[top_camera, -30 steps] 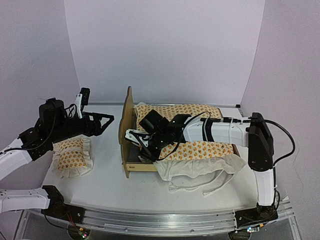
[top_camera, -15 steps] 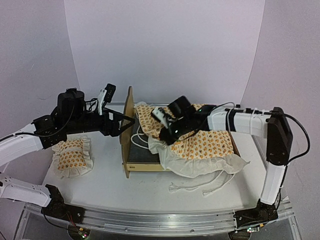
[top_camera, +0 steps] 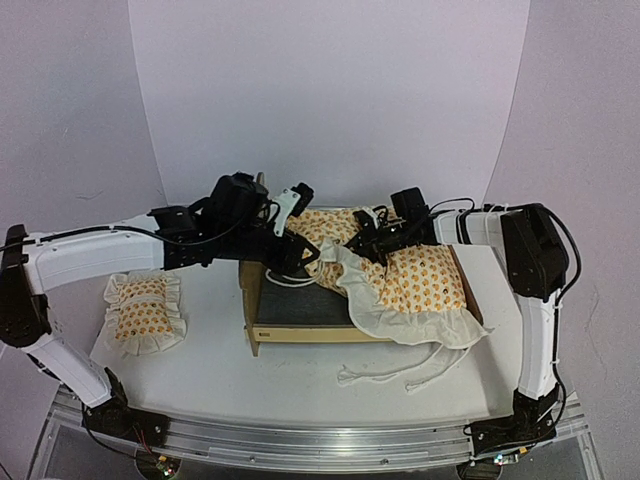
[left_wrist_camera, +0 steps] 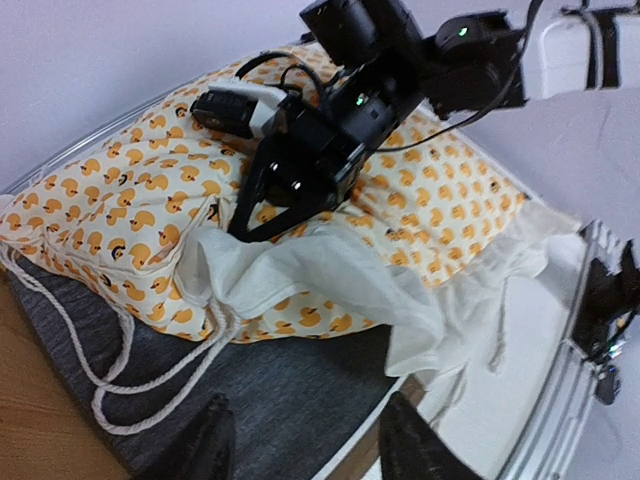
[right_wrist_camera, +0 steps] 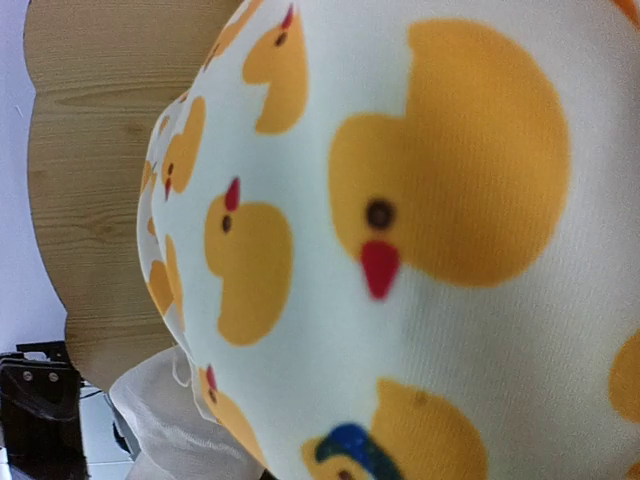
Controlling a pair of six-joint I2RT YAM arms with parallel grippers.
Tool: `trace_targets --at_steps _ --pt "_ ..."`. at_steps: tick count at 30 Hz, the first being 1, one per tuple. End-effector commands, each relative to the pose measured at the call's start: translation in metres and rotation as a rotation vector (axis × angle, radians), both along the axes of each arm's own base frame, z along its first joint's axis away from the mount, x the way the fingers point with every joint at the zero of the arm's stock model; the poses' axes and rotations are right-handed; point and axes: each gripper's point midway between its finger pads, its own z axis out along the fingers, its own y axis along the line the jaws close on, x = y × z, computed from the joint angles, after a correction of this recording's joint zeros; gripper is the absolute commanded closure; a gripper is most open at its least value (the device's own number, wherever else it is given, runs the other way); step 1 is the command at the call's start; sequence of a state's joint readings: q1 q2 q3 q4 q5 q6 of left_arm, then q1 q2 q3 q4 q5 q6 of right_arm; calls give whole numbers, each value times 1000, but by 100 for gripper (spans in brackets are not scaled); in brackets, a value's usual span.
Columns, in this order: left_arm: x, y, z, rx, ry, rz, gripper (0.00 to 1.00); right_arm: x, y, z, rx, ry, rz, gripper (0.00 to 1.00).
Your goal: Set up the pet bed
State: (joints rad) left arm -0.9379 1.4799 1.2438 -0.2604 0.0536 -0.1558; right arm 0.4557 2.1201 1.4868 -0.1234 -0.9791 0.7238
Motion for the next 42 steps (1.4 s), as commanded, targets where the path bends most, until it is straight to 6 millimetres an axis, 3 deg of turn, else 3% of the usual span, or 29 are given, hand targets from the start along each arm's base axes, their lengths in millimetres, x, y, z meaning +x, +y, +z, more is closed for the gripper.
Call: trace_targets --at_steps 1,3,14,22,30,32,34,36,39,42 --pt "27 2 -11 157 -46 108 63 5 -7 37 116 1 11 100" --pt "35 -1 -21 208 -59 124 73 6 -14 38 112 -9 -4 100" --pt "67 -43 -81 318 -4 148 75 6 -22 53 119 -42 -18 100" --pt "99 -53 -89 303 -97 281 73 2 -24 63 124 -60 -21 100" --pt "120 -43 -104 361 -187 350 75 -3 -25 71 141 -90 -14 100" --pt "121 -45 -105 355 -173 293 84 -5 -25 74 143 -97 -12 100" --pt "108 -44 -96 353 -143 240 99 -6 -26 76 144 -102 -11 100" --pt "82 -49 -83 304 -71 124 100 -7 -26 77 147 -111 -5 100" --pt "25 -56 -60 196 79 -106 100 -10 -26 76 155 -116 17 100" --pt "-25 -50 -38 113 193 -283 100 -11 -25 72 155 -120 36 100"
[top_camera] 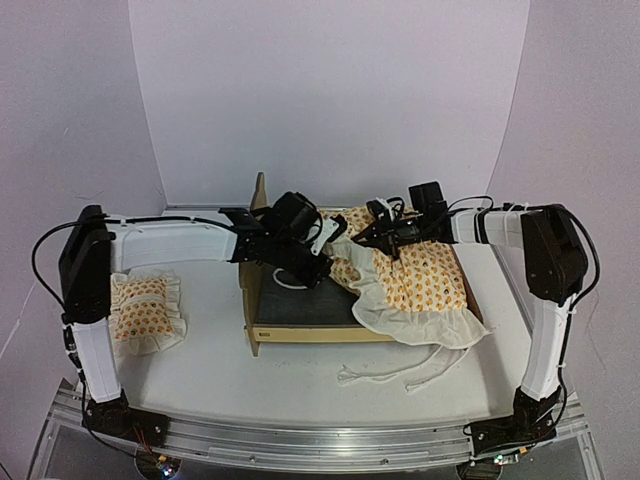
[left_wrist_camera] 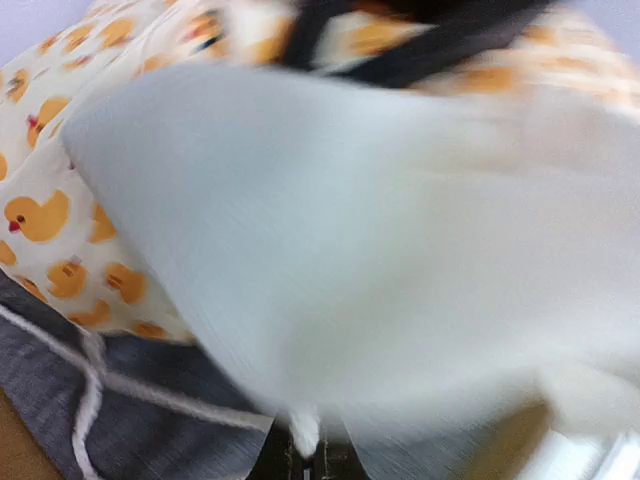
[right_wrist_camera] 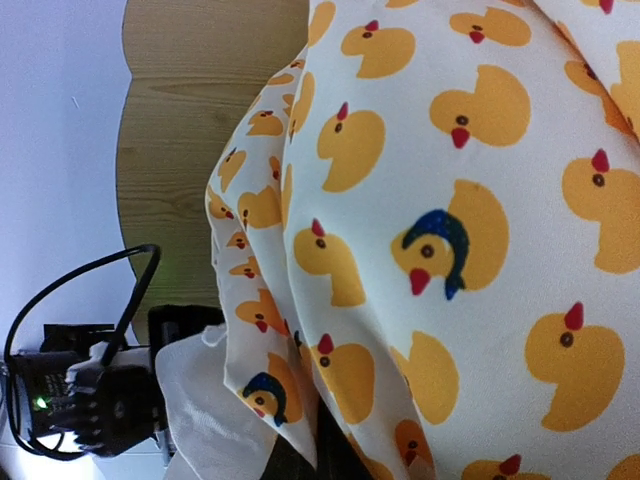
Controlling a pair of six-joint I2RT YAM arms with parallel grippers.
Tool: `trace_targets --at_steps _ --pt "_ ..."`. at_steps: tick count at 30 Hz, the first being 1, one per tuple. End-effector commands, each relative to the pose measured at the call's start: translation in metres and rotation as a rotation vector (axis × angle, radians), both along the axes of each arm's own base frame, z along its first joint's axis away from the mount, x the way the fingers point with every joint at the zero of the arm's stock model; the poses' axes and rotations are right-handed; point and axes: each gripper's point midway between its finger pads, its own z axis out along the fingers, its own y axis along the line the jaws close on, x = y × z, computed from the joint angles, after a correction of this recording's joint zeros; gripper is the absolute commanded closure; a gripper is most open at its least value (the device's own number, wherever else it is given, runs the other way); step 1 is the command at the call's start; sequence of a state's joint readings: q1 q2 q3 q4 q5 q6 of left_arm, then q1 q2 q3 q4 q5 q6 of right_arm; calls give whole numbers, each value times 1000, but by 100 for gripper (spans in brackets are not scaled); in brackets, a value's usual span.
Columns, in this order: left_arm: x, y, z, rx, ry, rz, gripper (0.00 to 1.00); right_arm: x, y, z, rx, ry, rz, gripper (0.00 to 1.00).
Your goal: Set up the pet bed
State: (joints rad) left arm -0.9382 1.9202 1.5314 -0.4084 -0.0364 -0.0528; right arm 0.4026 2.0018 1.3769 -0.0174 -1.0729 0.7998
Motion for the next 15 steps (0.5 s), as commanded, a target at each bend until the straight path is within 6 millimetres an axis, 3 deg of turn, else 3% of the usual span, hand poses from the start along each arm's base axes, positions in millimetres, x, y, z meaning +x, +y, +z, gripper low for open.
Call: trace_targets --at_steps 1,5,10,15 --pt "-87 0 80 -237 187 -280 100 -4 -1 31 52 -117 45 100" --pt "-115 13 111 -311 213 -366 100 -10 -2 30 39 -121 66 100" --pt "-146 10 155 -423 222 -574 100 -15 -6 26 -6 -122 78 100" --pt "-146 18 182 -477 171 -640 100 -17 -9 22 -41 -126 74 100"
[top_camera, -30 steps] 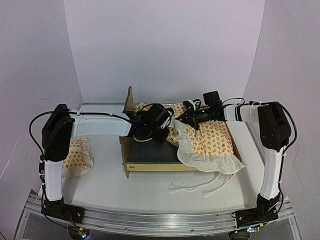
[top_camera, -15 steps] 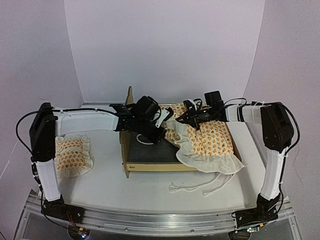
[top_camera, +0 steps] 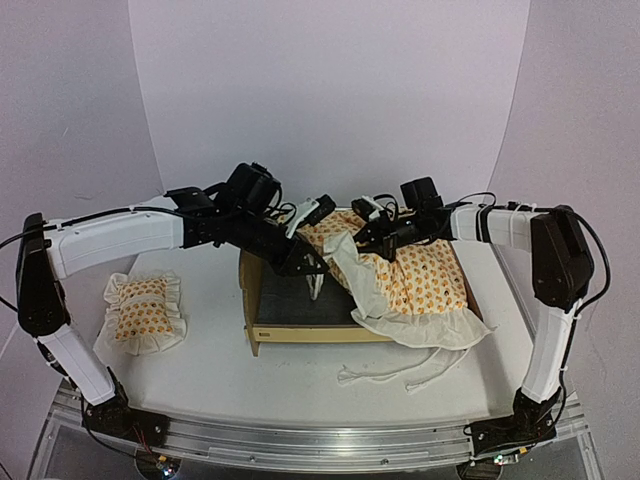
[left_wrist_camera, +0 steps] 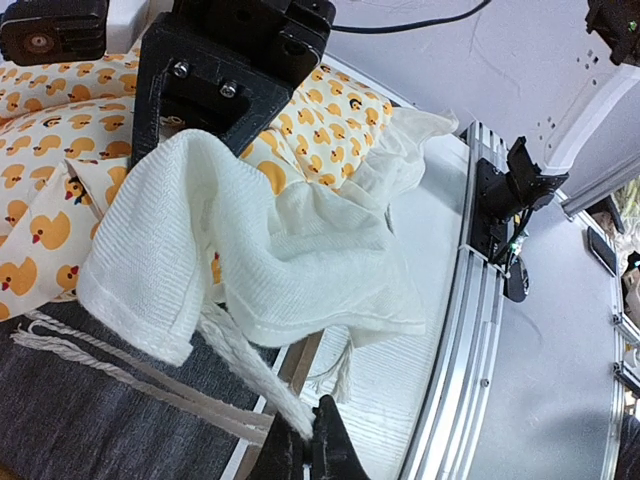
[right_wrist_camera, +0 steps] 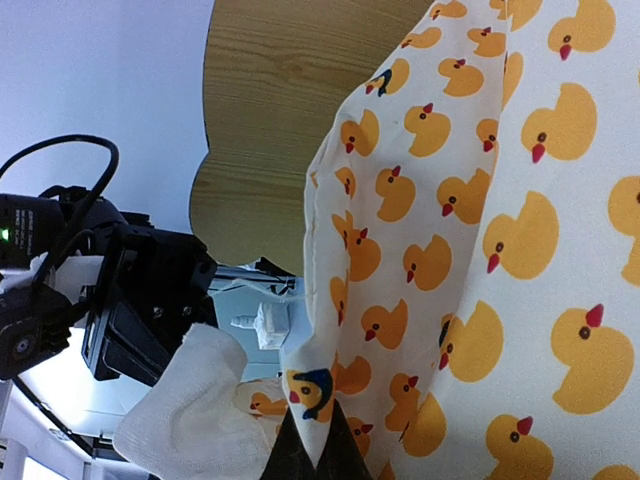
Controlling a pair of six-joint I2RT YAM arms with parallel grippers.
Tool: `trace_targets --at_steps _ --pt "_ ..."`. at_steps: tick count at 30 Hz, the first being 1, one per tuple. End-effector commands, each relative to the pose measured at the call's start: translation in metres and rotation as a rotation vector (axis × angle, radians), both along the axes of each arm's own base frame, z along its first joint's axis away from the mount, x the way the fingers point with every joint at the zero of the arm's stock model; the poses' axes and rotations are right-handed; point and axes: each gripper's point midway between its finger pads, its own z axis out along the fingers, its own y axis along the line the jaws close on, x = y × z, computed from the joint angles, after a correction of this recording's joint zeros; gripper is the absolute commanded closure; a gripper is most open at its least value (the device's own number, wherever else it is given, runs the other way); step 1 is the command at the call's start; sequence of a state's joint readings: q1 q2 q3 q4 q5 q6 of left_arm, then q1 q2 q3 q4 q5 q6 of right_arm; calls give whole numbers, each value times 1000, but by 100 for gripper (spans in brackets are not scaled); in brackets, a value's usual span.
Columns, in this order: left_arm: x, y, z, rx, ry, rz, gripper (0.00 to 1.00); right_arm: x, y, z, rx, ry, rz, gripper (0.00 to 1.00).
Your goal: Set up the pet bed
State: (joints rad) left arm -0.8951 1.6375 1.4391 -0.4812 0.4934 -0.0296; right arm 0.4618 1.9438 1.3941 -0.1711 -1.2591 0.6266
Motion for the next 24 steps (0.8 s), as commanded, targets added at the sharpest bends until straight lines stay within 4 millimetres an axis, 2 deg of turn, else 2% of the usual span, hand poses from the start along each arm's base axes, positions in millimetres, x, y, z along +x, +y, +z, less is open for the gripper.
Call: trace_targets --at_steps 1,5,6,9,11,13,14,16,17,19,22,24 --pt "-52 9 90 -217 -32 -250 100 43 -27 -14 -127 -86 -179 100" --pt "-42 22 108 -253 -64 -233 100 41 -29 -18 -152 -79 -180 100" --pt "-38 22 109 -250 -73 -215 100 41 -31 -22 -186 -83 -194 96" --pt "-18 16 105 -227 -69 -142 100 32 -48 -34 -388 -71 -224 78" --pt "-2 12 100 -215 -21 -82 100 18 -68 -39 -625 -111 -243 61" --pt "15 12 92 -199 7 -25 100 -7 -86 -31 -845 -242 -189 43" --pt "21 12 89 -195 15 -10 100 -17 -93 -18 -902 -313 -179 37" --pt "30 13 83 -184 28 18 100 -36 -96 5 -911 -392 -165 31" --pt "32 14 81 -183 35 17 100 -46 -92 16 -881 -416 -161 30" --pt "34 14 80 -183 37 16 100 -70 -72 35 -766 -460 -125 28" --pt "36 17 80 -183 33 21 100 -108 -23 51 -541 -464 -52 30" --pt "36 18 82 -186 27 19 100 -131 13 59 -389 -434 -2 36"
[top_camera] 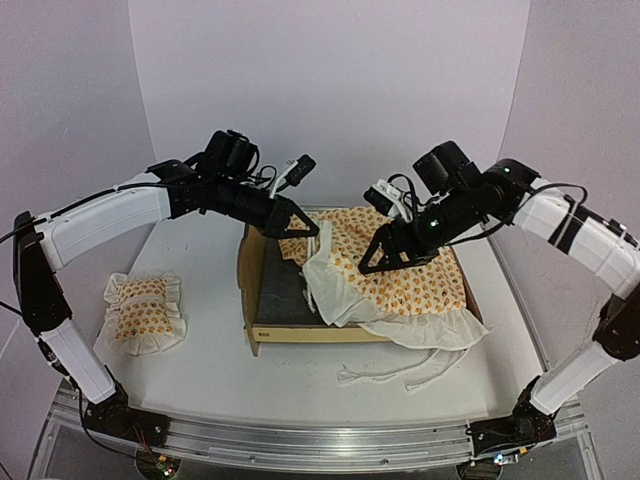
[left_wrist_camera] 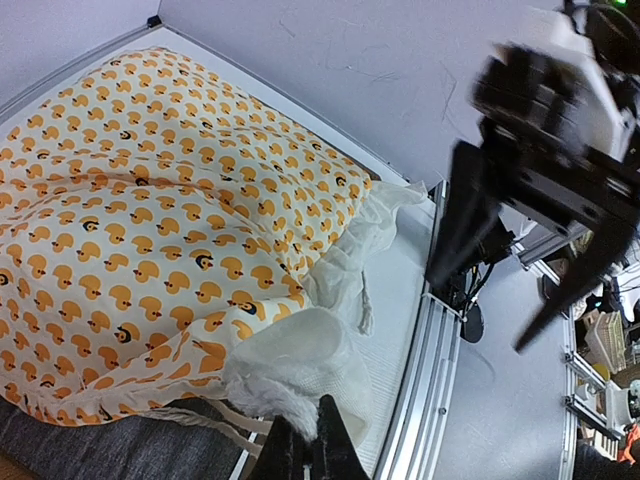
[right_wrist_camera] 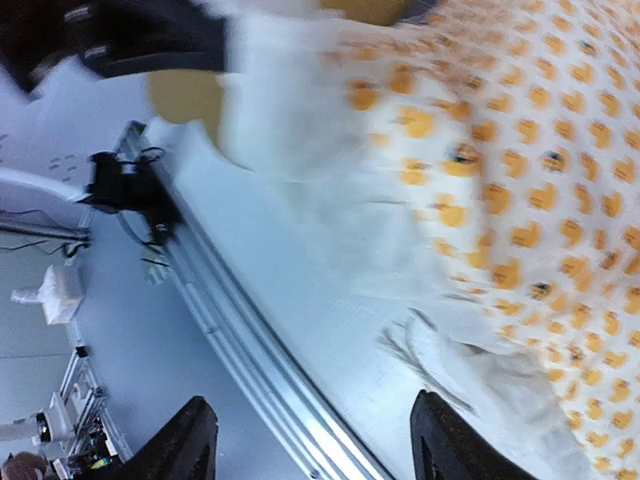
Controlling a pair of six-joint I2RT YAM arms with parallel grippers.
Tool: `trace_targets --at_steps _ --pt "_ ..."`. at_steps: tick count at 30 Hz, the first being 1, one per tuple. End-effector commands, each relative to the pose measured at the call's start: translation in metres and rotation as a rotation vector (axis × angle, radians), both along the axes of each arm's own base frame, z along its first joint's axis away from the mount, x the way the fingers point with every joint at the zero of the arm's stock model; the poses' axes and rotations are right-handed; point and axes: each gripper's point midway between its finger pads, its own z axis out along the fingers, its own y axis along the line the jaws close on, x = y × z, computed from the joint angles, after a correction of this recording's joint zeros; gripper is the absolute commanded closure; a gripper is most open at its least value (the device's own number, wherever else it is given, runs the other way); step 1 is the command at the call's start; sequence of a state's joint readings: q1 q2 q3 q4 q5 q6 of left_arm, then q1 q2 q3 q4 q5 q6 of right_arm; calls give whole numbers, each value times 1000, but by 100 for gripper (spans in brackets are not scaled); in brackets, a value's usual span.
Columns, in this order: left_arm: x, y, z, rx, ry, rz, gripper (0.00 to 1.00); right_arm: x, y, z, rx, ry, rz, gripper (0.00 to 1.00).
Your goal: Set up the pet bed
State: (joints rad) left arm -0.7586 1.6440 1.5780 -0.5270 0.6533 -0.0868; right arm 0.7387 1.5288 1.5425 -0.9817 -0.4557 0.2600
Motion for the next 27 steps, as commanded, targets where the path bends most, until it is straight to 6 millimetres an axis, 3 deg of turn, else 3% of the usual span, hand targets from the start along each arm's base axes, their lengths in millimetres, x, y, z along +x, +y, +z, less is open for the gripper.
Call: trace_targets --at_steps 1,3,5,8,10,13,18,27 --pt "0 0 25 -56 -39 -10 100 -45 67 11 247 72 162 40" --pt "1 2 27 -58 -45 -9 100 -54 93 8 307 72 197 45" --pt "2 3 27 -58 -44 -4 100 -50 110 -5 310 74 185 47" --pt "1 6 28 -61 -43 -3 100 -48 136 -33 294 125 192 51" --pt "1 7 28 -61 -43 -3 100 -43 140 -53 250 104 177 53" --pt "1 7 27 -60 -43 -6 100 -18 111 -73 131 -88 64 49" --pt "-3 7 24 -63 -26 -26 100 24 77 -70 34 -299 -85 37" --pt "-8 7 20 -69 -5 -48 100 73 58 -72 28 -384 -261 36"
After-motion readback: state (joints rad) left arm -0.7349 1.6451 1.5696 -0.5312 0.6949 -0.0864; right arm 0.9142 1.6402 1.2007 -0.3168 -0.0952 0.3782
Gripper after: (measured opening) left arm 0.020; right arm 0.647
